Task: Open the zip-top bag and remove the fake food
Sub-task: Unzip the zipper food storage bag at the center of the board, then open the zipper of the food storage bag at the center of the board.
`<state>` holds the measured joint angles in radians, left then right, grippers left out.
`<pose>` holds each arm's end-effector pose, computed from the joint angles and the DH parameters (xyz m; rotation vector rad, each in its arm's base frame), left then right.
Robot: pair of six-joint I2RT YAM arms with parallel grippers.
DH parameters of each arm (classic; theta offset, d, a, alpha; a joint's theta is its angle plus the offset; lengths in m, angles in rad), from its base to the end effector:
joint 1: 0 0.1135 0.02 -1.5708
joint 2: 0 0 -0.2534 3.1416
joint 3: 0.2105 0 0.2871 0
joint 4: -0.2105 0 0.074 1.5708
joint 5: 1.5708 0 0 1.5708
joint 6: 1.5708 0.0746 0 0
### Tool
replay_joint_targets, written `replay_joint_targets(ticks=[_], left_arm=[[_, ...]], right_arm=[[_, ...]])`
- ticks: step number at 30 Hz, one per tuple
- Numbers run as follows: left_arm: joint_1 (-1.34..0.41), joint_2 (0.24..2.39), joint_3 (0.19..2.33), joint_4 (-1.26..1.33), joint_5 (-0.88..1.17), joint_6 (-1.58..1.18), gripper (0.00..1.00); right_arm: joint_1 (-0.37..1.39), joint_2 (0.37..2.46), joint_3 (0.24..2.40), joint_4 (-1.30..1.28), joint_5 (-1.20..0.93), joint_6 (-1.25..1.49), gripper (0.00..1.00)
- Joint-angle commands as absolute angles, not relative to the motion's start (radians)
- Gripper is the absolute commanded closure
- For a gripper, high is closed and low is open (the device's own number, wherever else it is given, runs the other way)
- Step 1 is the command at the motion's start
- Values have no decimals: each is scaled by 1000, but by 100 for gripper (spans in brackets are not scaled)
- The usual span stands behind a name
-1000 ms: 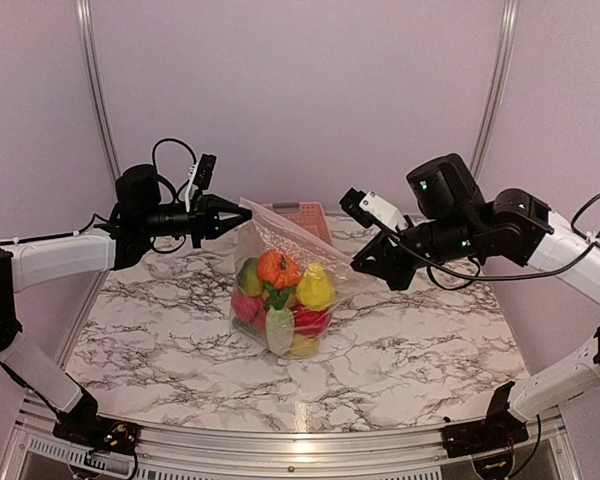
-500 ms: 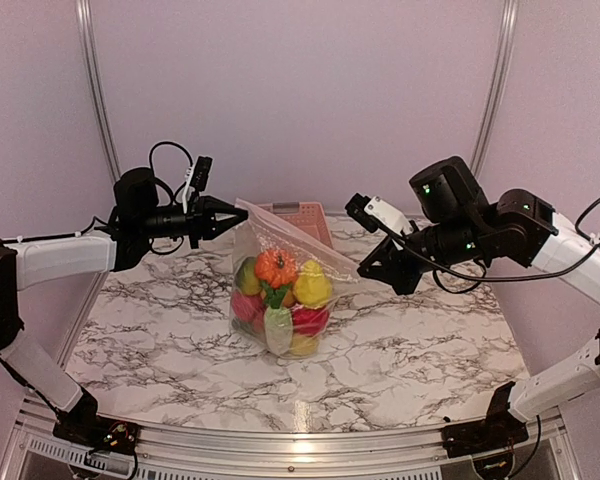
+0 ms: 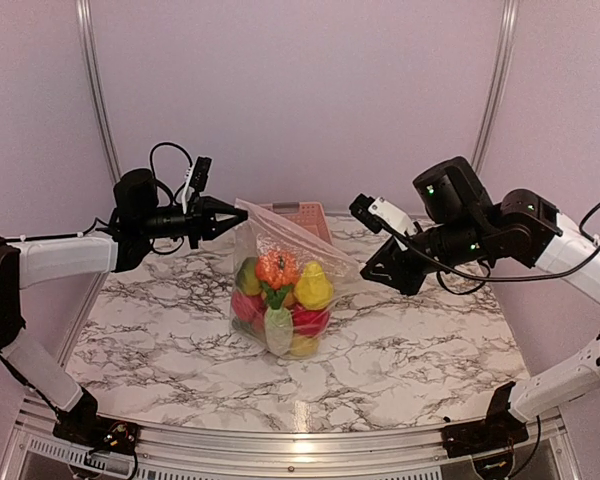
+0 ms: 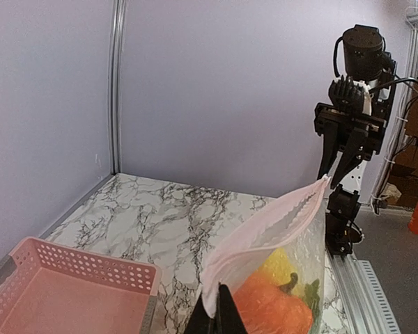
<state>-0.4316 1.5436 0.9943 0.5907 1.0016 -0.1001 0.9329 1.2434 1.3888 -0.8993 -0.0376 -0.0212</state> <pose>0.3352 -0.2236 0.2761 1.0579 1.2971 -1.1660 0.1859 0.2555 0.3518 -1.1090 2.1036 0.4932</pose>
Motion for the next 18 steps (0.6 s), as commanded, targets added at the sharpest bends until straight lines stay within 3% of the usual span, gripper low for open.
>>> replay_joint_targets(ticks=[1, 5, 8, 12, 18], left_arm=[[-388, 1561, 980, 662, 971, -131, 100], [-390, 1556, 978, 661, 988, -130, 100], [-395, 1548, 975, 647, 994, -117, 100], [-404, 1535, 966, 642, 996, -106, 100], [-434, 1503, 963, 589, 993, -54, 100]], right_arm=[[929, 1232, 1392, -1003, -51, -8, 71], [930, 1269, 1478, -969, -78, -18, 39], [930, 1315, 1589, -964, -54, -33, 26], [930, 1407, 1751, -957, 36, -67, 21], [926, 1559, 1901, -918, 111, -125, 29]])
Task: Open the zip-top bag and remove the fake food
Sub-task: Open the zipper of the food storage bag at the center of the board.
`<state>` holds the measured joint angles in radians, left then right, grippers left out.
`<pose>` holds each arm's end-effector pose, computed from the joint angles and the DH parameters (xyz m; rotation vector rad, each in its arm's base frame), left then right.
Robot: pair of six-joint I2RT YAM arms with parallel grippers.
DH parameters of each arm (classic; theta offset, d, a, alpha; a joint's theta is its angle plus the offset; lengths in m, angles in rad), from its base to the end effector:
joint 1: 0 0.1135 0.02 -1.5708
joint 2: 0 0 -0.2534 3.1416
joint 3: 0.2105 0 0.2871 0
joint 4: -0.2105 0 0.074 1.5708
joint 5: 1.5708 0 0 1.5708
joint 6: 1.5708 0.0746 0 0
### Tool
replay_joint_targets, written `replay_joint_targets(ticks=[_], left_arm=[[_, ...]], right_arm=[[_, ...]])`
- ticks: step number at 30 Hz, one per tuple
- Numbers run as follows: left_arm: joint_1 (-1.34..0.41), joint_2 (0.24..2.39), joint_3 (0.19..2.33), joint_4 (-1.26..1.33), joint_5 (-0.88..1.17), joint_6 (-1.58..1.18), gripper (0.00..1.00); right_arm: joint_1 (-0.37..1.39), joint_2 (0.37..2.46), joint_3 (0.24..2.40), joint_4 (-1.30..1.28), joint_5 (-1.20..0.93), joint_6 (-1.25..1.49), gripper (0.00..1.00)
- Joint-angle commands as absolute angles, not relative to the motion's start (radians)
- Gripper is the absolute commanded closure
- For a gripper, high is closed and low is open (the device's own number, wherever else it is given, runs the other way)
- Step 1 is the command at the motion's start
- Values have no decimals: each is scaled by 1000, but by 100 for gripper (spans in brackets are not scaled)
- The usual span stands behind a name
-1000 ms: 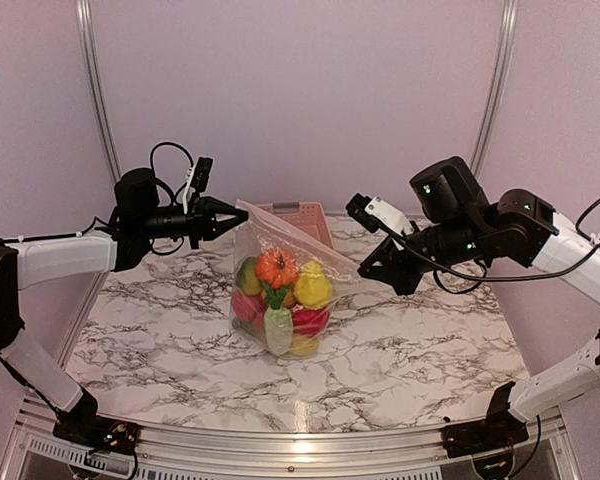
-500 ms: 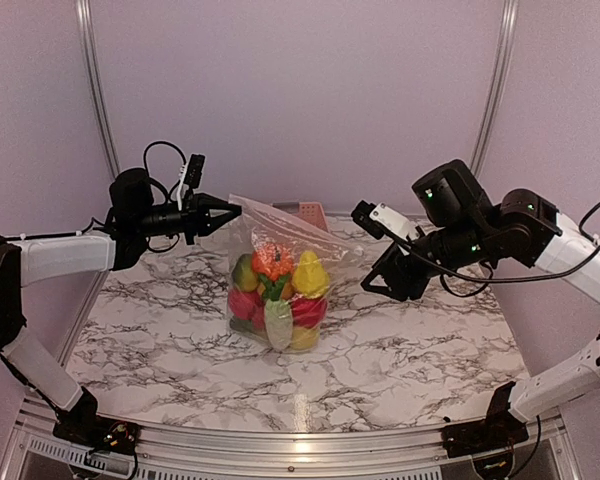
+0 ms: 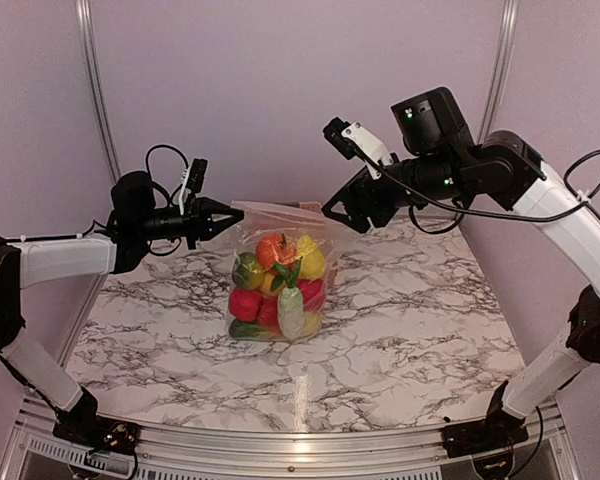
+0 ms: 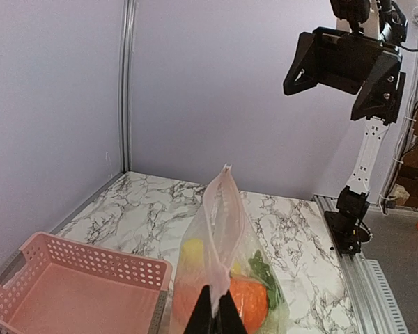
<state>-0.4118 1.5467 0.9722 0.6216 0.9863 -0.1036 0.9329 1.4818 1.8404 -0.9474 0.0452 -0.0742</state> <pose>0.3391 -0.2160 0.2700 1.0295 1.3071 -1.1406 0.2188 0.2895 0.4381 -1.0349 1.9334 0.4430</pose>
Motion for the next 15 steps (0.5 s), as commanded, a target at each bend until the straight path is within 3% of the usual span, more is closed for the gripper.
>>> replay_joint_targets(ticks=[1, 15], left_arm=[[-439, 1498, 964, 573, 993, -41, 100], [-488, 1457, 977, 473, 979, 51, 100]], right_arm=[[922, 1572, 1910, -908, 106, -141, 29], [797, 1731, 2033, -884, -131, -286, 45]])
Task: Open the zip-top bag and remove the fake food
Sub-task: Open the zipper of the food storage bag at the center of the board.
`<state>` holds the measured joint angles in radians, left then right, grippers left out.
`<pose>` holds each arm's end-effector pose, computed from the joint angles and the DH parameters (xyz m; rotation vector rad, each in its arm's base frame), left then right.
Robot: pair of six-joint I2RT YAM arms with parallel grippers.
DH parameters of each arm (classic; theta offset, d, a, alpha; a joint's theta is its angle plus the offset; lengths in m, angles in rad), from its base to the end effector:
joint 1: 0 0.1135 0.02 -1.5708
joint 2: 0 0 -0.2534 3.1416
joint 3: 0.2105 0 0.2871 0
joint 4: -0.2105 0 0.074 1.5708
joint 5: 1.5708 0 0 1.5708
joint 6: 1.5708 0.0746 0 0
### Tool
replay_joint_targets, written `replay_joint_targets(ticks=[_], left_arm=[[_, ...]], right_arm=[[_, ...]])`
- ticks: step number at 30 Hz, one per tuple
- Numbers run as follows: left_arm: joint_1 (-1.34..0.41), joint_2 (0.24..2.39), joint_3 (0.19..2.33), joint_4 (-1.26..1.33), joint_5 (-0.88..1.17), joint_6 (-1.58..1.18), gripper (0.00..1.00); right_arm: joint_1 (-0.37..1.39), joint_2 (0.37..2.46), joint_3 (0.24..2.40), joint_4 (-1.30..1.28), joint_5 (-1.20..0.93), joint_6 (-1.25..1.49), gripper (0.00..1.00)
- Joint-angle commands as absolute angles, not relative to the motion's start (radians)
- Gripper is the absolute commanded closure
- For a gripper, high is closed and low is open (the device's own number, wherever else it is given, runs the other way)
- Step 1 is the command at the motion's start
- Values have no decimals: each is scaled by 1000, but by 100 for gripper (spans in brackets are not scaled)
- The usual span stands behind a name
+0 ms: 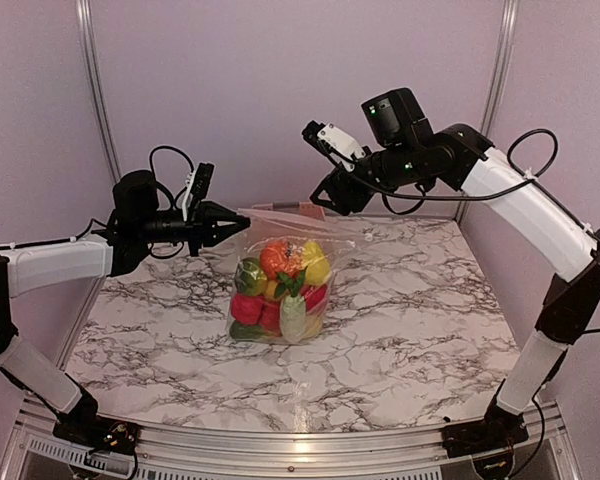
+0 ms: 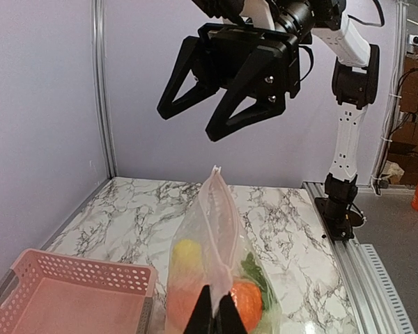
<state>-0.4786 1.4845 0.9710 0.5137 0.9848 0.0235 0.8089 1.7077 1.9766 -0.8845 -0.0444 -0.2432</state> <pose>0.3153 -0.2336 0.2803 1.1417 1.2416 -1.1122 0.2948 0.3138 0.4112 -1.1314 1.8980 0.3663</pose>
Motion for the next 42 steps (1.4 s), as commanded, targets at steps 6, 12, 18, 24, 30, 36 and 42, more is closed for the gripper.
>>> replay_joint_targets(ticks=[6, 12, 18, 24, 30, 36, 42], left_arm=[[-491, 1456, 987, 448, 976, 70, 100], [-491, 1447, 988, 425, 974, 87, 100], [-491, 1438, 989, 396, 968, 107, 100], [-491, 1436, 996, 380, 965, 115, 100], [-491, 1430, 997, 379, 961, 117, 100], [-492, 1417, 997, 379, 946, 117, 100], [-494, 1395, 991, 395, 917, 74, 94]], right_arm=[[808, 1745, 2016, -899, -186, -293, 47], [825, 1774, 1999, -882, -149, -305, 53], [825, 1834, 2046, -886, -156, -322, 55], [828, 1862, 2055, -884, -161, -324, 55], [841, 1880, 2060, -892, -158, -324, 65], [854, 1884, 2057, -902, -147, -317, 89], [869, 1861, 2051, -899, -109, -275, 100]])
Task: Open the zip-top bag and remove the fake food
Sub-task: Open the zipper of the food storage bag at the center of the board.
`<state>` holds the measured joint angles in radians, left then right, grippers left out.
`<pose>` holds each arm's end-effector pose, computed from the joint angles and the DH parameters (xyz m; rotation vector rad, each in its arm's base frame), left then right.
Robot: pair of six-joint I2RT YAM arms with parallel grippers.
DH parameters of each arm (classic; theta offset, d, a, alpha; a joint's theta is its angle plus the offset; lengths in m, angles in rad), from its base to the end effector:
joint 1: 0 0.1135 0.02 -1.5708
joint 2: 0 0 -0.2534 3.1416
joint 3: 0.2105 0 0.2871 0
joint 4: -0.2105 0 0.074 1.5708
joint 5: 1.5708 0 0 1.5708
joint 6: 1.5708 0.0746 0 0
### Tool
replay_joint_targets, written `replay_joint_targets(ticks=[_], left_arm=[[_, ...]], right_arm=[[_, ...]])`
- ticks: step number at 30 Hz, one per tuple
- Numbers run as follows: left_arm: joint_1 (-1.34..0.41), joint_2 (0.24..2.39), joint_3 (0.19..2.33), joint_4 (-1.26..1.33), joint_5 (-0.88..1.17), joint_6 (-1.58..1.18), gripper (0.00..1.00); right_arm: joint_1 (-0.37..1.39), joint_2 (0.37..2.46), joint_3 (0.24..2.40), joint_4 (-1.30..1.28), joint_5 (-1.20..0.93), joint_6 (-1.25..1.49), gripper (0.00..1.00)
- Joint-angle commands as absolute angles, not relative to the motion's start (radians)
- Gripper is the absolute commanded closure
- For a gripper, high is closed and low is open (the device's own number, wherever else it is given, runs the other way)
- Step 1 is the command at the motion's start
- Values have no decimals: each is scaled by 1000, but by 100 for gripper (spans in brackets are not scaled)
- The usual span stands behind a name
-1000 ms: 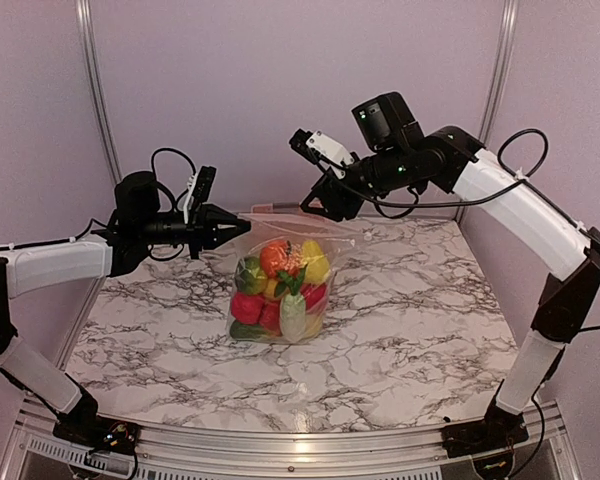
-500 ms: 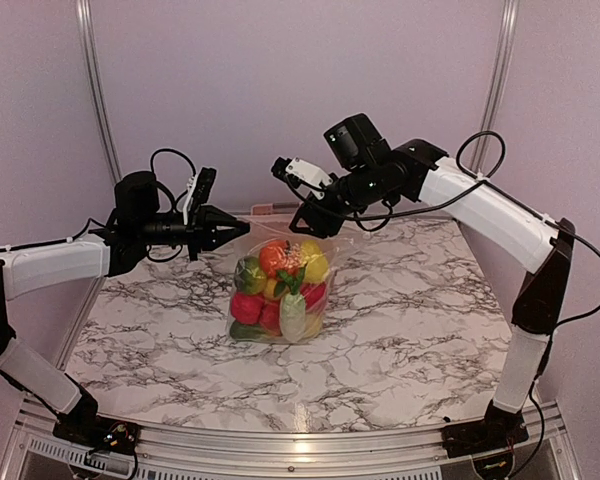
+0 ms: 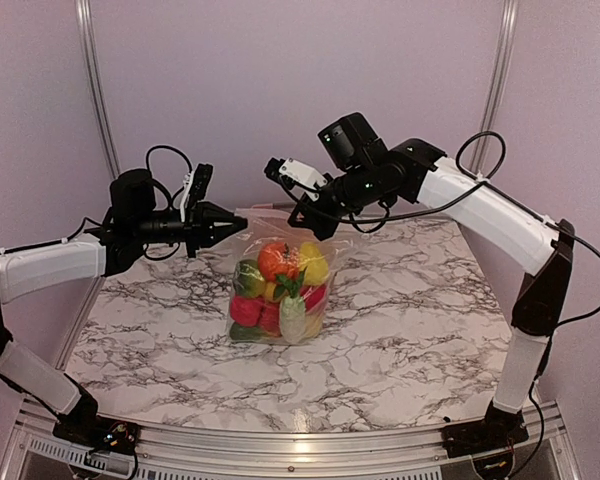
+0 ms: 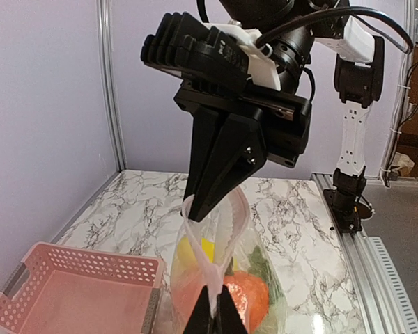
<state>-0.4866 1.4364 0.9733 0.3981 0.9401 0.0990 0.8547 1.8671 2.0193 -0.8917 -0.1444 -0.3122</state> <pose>0.3093 -0.2318 0.2852 1.1539 1.2711 -1.0525 0.3015 0.3628 0.3581 -1.3519 1.9123 0.4399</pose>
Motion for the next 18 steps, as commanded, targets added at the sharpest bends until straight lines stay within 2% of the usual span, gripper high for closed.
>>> replay_joint_targets(ticks=[1, 2, 4, 7, 10, 13, 18], left_arm=[[-493, 1390, 984, 409, 911, 56, 89], [-493, 1384, 976, 429, 908, 37, 85], [-500, 1369, 961, 453, 882, 9, 67], [-523, 1342, 933, 484, 790, -85, 50], [-543, 1310, 920, 493, 672, -203, 42], [-549, 1249, 939, 384, 490, -320, 35], [-559, 1104, 941, 165, 279, -550, 32]], right_arm=[[870, 1852, 2046, -898, -98, -259, 100], [870, 1843, 2043, -899, -94, -245, 100], [876, 1820, 2030, -899, -86, -214, 100], [905, 1794, 2021, -899, -75, -156, 100], [950, 1792, 2036, -904, -58, -84, 100], [975, 1820, 2087, -932, 21, 34, 100], [988, 1831, 2093, -916, 61, 195, 100]])
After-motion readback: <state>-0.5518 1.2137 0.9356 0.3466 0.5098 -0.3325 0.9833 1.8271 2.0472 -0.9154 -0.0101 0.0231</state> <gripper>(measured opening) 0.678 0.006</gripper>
